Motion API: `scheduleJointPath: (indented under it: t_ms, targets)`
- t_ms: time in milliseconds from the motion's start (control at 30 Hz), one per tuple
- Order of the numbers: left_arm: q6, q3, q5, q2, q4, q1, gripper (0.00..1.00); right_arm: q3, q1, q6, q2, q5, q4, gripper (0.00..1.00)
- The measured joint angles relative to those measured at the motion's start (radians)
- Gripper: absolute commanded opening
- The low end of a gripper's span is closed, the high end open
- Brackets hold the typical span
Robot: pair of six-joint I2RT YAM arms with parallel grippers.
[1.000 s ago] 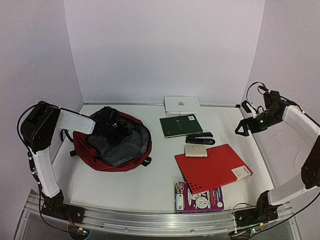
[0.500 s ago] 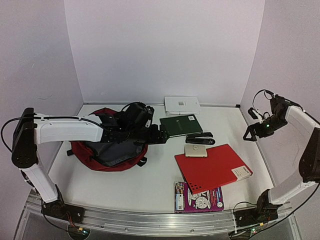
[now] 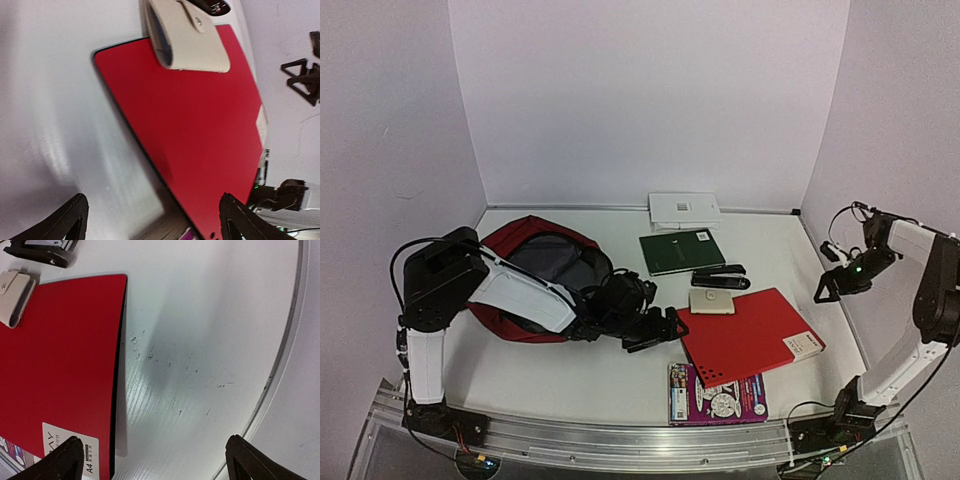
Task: Pack the student bag
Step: Pick up the files from the center of the board.
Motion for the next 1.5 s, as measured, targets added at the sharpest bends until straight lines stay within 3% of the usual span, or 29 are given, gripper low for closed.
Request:
scheduleJointPath:
  t_ms: [200,433,833,1067,1500]
  targets:
    - [-0.121,-0.005,0.100,0.113,0.296,0.002,0.84,-0.028,-0.002,-0.036,0.081,-0.012,0.000,0.91]
    - [-0.238,-0.005,0.175,0.212,0.534,0.002,0.74,-0.046,-0.002,-0.048,0.162,-0.042,0.005,0.83]
    - [-0.265,0.053,0.227,0.263,0.560,0.002,0.28,-0.107,0.062,-0.065,0.202,-0.096,0.012,0.77]
    - [-0.267,0.073,0.226,0.264,0.534,0.005,0.01,-0.116,0.119,-0.066,0.141,-0.104,-0.006,0.77]
    - [-0.290,-0.188,0.105,-0.039,0.496,0.013,0.00,-0.002,0.121,-0.083,-0.004,-0.178,-0.137,0.84]
